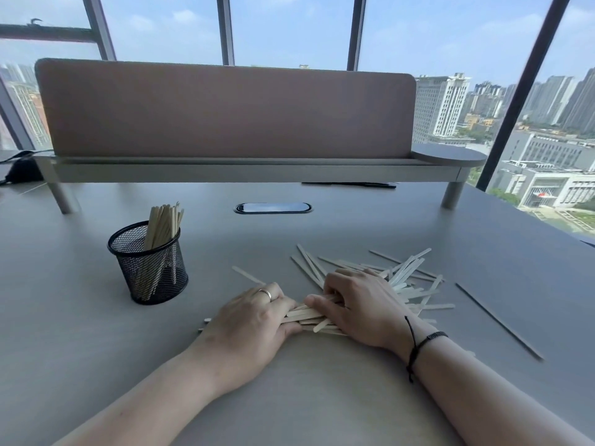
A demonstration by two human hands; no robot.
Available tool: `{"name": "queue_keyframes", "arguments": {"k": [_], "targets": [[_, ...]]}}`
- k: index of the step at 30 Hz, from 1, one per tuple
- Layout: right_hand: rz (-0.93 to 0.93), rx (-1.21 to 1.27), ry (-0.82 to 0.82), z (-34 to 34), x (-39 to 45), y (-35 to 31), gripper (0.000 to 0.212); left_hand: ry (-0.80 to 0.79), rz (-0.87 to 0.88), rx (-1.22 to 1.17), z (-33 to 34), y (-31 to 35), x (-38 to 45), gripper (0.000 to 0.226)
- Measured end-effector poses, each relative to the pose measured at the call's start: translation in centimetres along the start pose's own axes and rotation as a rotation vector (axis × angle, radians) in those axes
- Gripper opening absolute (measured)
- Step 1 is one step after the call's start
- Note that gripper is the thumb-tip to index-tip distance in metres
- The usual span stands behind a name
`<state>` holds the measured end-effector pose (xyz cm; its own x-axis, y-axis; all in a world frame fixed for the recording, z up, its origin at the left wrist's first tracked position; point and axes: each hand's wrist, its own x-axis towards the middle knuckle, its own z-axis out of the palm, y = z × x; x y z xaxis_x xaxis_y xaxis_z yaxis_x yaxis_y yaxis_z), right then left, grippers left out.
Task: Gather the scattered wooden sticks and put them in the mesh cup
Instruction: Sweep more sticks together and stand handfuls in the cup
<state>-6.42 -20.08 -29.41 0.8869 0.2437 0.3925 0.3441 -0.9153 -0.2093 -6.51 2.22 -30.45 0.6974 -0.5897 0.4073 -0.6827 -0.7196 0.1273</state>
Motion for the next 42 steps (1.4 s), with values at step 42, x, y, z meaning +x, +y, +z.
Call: {"name": "queue_keyframes", "arguments": {"k": [42], "targets": [[0.094, -0.049, 0.215, -0.3, -0.1, -1.2, 0.087, 0.132, -0.23, 0.379, -4.8, -3.1, -0.1, 0.048]]}}
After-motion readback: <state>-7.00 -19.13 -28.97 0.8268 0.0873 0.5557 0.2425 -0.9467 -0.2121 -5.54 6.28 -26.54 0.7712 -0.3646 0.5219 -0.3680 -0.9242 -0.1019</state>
